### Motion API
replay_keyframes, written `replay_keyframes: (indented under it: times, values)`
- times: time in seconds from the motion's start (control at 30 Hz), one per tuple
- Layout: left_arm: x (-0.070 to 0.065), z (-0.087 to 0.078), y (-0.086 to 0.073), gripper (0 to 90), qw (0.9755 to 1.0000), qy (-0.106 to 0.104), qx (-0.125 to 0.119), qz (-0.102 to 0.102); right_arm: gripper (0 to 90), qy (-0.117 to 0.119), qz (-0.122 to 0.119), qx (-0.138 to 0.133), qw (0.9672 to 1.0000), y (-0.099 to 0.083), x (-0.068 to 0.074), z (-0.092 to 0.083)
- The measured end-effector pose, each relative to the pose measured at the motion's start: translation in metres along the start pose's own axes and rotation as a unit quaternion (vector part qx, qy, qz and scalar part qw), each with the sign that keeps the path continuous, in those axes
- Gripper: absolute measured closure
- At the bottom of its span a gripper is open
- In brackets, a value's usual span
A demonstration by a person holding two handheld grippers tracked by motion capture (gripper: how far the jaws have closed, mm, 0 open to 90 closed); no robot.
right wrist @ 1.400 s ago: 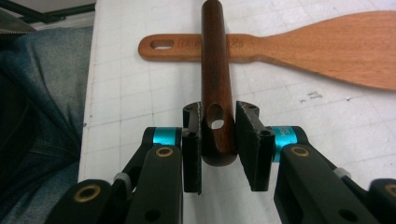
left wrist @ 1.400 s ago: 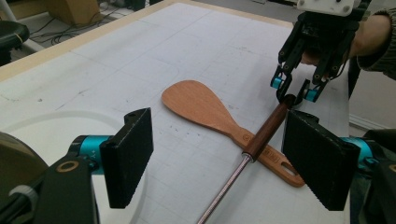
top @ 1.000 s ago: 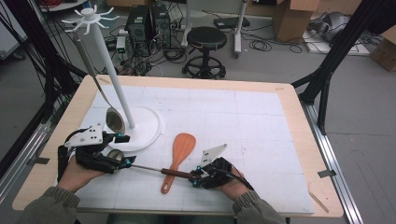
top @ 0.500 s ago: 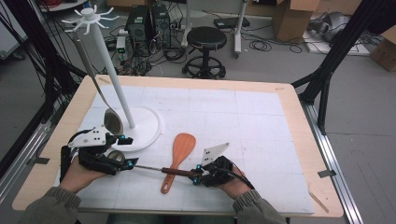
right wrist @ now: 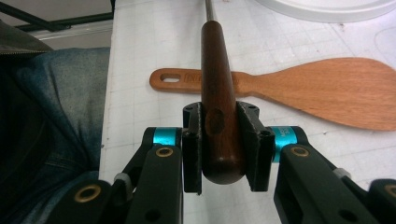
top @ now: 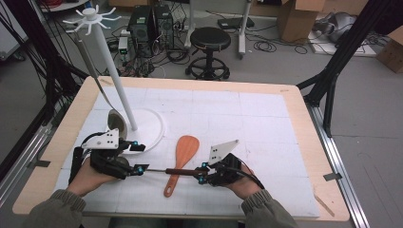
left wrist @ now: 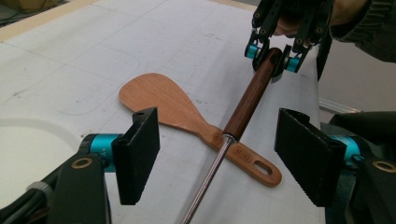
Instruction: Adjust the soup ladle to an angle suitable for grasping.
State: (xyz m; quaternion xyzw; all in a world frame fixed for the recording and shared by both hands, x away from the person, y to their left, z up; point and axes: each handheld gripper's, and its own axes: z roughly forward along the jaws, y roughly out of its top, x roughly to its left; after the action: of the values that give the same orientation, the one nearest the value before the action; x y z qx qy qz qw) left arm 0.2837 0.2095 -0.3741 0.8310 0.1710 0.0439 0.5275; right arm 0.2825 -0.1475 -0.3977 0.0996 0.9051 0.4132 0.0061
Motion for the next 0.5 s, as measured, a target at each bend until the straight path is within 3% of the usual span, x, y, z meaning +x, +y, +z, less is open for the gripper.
replay_keyframes:
  times: [0.5]
  values:
    - [-0.004, 0.024, 0.004, 36.7, 0.999, -0.038, 0.024, 0.007, 72.5, -0.008, -0.02, -0.005, 0.9998, 0.014, 0.004, -0.014]
